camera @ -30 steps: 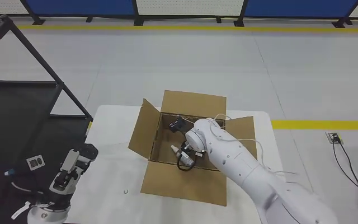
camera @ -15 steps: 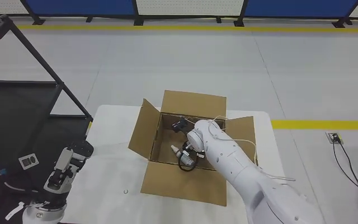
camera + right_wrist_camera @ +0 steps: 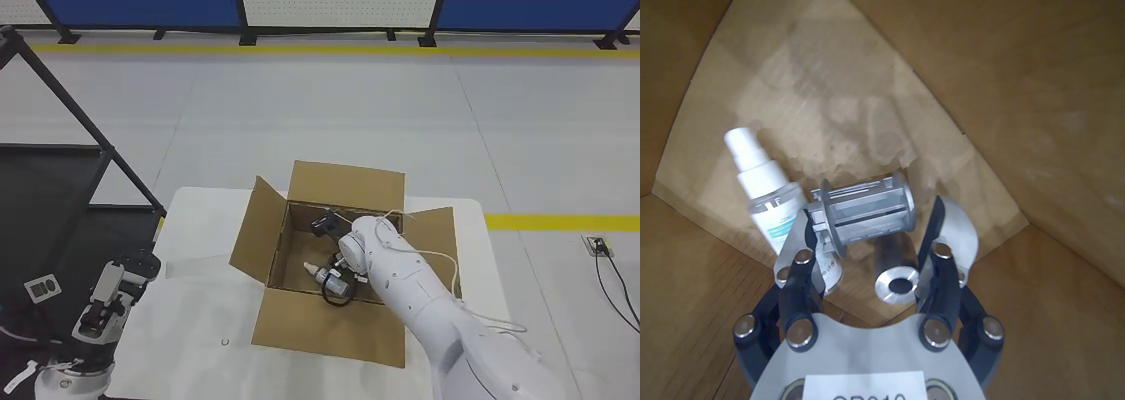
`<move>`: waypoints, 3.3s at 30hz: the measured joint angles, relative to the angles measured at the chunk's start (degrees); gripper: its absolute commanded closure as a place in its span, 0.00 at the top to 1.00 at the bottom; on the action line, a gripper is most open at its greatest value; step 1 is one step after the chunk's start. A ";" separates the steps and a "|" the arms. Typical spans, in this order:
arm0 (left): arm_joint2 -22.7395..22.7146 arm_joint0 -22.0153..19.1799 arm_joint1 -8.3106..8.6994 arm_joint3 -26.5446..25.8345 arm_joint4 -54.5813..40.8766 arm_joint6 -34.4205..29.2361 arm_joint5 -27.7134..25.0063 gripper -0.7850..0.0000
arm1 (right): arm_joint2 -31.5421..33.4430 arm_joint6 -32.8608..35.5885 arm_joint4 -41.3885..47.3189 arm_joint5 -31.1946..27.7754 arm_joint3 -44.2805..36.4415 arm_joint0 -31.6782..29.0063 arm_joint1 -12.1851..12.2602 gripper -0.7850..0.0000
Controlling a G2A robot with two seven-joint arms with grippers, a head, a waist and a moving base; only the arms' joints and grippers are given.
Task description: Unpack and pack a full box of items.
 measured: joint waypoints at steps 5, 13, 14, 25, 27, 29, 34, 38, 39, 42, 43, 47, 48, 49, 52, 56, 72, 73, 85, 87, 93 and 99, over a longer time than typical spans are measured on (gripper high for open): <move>0.14 0.16 0.16 -0.07 0.35 0.43 -0.08 1.00 | 0.50 -0.96 -0.14 -0.07 0.80 -0.02 -0.32 0.59; 0.37 0.34 0.41 -0.10 0.77 1.03 -0.30 1.00 | 1.20 -1.56 -0.51 -0.76 1.58 -0.01 -0.59 0.06; 0.40 0.35 0.44 -0.08 0.80 1.10 -0.32 1.00 | 1.32 -1.77 -0.49 -0.92 1.66 0.05 -0.59 0.00; 1.23 -0.23 0.81 0.25 1.28 1.32 -0.02 1.00 | 2.98 -5.53 -0.08 -6.37 2.07 1.21 0.29 0.00; 1.46 -0.47 0.88 0.28 1.43 1.23 0.13 1.00 | 3.24 -6.75 -0.14 -8.20 2.04 1.50 0.62 0.00; 1.75 -0.82 0.97 0.31 1.62 1.12 0.38 1.00 | 3.43 -8.05 -0.50 -10.13 2.00 1.81 1.06 0.00; 2.78 -1.98 1.21 0.22 2.02 0.32 1.03 1.00 | 3.73 -11.50 -1.82 -15.20 1.57 2.11 2.33 0.00; 3.61 -2.91 1.40 0.16 2.32 -0.23 1.48 1.00 | 3.82 -14.79 -3.21 -19.50 0.37 1.73 3.50 0.00; 3.77 -3.10 1.45 0.16 2.39 -0.38 1.58 1.00 | 3.86 -15.69 -3.55 -20.51 -0.03 1.61 3.82 0.00; 4.25 -3.73 1.61 0.28 2.65 -0.81 1.84 1.00 | 4.03 -18.98 -4.87 -24.60 -1.51 1.22 5.14 0.00; 4.46 -3.98 1.66 0.33 2.69 -0.95 1.94 1.00 | 4.09 -20.25 -5.55 -26.03 -2.26 1.00 5.73 0.00; 5.05 -4.73 1.84 0.42 2.84 -1.23 2.19 1.00 | 4.54 -23.74 -7.86 -28.61 -5.82 -0.03 7.97 0.00; 5.12 -4.86 1.88 0.45 2.84 -1.23 2.24 1.00 | 4.76 -24.51 -8.38 -28.83 -6.89 -0.35 8.61 0.00; 5.17 -5.02 1.93 0.47 2.84 -1.21 2.34 1.00 | 5.13 -25.53 -9.11 -29.01 -8.50 -0.84 9.54 0.00; 5.06 -5.42 2.08 0.54 2.72 -1.22 2.53 1.00 | 6.62 -27.03 -10.73 -27.88 -14.26 -2.92 12.22 0.00; 4.64 -5.92 2.27 0.87 2.26 -1.07 2.61 1.00 | 10.52 -23.47 -12.15 -22.69 -27.06 -7.58 16.62 0.00; 3.61 -6.38 2.84 1.97 0.84 0.35 2.80 1.00 | 35.40 -1.15 -18.29 -16.57 -81.35 -36.11 30.36 0.00; 3.77 -6.37 2.87 2.17 0.79 0.42 2.78 1.00 | 35.40 -1.16 -18.29 -16.58 -81.32 -36.11 30.36 0.00; 4.42 -5.68 3.18 3.11 0.91 0.86 2.56 1.00 | 35.68 -3.39 -17.95 -17.77 -81.08 -36.43 30.39 0.00; 4.22 -5.54 3.23 3.32 0.66 0.91 2.54 1.00 | 37.48 -3.74 -16.86 -19.33 -81.48 -36.67 30.77 0.00; 4.74 -5.96 3.43 3.64 0.30 0.37 2.82 1.00 | 50.49 -6.08 -14.80 -26.15 -86.86 -43.05 33.61 0.00; 6.01 -6.99 3.67 4.10 0.92 -0.74 3.37 1.00 | 70.23 -9.24 -13.08 -33.64 -93.64 -55.35 36.70 0.00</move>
